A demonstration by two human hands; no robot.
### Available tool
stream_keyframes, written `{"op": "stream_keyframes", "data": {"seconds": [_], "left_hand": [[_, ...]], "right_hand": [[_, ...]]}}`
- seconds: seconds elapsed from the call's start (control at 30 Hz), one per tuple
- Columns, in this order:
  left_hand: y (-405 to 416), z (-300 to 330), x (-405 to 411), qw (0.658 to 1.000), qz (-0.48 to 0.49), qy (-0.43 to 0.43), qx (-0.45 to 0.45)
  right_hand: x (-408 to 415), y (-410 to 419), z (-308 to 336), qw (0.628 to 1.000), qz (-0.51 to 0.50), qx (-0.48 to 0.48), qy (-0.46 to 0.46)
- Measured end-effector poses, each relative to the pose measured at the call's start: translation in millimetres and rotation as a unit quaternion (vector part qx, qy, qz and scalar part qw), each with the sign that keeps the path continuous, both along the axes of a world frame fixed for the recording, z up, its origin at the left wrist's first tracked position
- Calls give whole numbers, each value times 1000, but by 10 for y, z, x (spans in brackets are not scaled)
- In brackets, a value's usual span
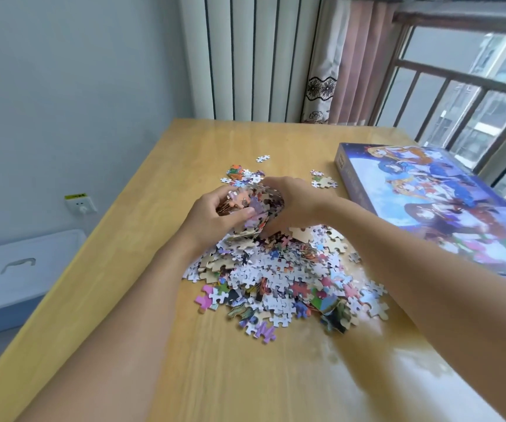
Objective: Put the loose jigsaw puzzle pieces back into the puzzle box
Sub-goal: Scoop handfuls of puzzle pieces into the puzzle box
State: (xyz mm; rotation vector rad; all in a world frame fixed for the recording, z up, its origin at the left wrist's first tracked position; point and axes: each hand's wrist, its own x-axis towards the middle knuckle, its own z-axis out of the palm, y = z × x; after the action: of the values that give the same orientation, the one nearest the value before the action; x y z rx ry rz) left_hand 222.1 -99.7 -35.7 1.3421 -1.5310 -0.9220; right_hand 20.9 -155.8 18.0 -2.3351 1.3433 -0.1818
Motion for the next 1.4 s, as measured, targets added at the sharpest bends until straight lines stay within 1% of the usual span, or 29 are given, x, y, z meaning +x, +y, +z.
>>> {"op": "stream_keyframes", "data": {"seconds": [0.13,0.23,0.33,0.43,0.5,0.6,0.7,0.77,0.83,0.93,0.97,1.03,1.07,1.17,1.23,1.4], "left_hand": [[22,39,-38,998,20,-49,-41],[31,60,-68,995,22,-59,-73],[19,76,-118,995,18,-77,-69],[38,86,-180,997,-22,-51,-49],[39,79,-201,997,-48,-32,-45],[61,91,-233,997,-71,-9,-26],[101,121,-286,995,-97,30,-23],[99,123,-308,994,-87,45,-39],[76,110,-312,995,-54,52,-61],[37,102,-311,995,-16,70,-73],[33,106,-314,994,-10,74,-73],[26,113,-319,994,-1,81,-71],[22,114,-318,994,2,85,-67],[3,111,-317,994,16,96,-46],[-4,120,-323,994,18,102,-34],[23,153,-340,993,25,101,-59]], "right_hand": [[16,63,40,1000,-18,-10,-9],[-39,180,77,998,-40,-1,-38],[-112,325,48,997,-38,21,-62],[-132,424,-9,994,-39,51,-92],[-126,478,-54,990,-41,54,-124],[-50,535,-136,982,-67,11,-174],[60,542,-192,974,-95,-52,-197],[98,520,-209,967,-108,-79,-216],[112,511,-215,960,-113,-92,-241],[104,521,-200,952,-103,-81,-278],[96,530,-187,954,-89,-85,-273],[72,545,-158,966,-54,-103,-230],[55,557,-152,972,-40,-98,-211],[6,577,-152,985,-27,-31,-167],[12,578,-179,988,-40,-9,-148],[40,503,-197,971,-115,-25,-206]]}}
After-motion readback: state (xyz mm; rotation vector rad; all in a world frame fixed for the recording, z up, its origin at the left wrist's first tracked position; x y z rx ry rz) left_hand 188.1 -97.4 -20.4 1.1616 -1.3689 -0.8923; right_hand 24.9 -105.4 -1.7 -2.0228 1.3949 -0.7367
